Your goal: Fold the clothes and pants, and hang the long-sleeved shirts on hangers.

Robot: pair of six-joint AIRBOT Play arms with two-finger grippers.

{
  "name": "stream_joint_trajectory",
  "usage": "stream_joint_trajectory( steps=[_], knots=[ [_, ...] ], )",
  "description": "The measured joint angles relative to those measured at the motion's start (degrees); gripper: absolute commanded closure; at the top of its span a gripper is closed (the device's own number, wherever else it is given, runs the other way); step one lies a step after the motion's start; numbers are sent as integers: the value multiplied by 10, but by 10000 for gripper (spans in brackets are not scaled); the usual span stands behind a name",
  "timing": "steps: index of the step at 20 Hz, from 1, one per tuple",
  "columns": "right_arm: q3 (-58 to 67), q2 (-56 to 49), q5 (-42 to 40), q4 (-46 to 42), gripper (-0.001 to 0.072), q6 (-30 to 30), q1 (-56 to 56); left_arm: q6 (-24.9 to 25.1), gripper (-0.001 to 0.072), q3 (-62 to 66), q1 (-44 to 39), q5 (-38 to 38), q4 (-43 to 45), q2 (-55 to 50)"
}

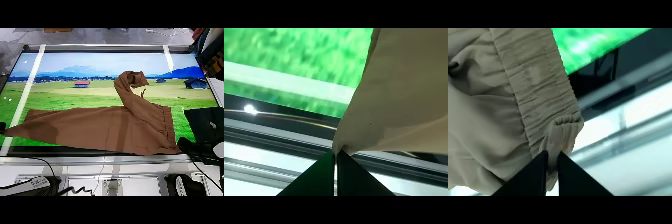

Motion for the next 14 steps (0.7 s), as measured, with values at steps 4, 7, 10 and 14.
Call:
stream_joint_trajectory(
  steps=[4,7,10,14],
  knots=[
    [13,1,34,0,678,-6,0,43,695,-1,-2,32,14,0],
    [37,1,50,0,678,-8,0,79,695,0,-7,50,17,0],
    [65,1,60,0,678,-9,0,95,696,25,-20,76,18,0],
    [82,1,71,1,678,-10,0,102,697,117,-58,120,14,1]
  ],
)
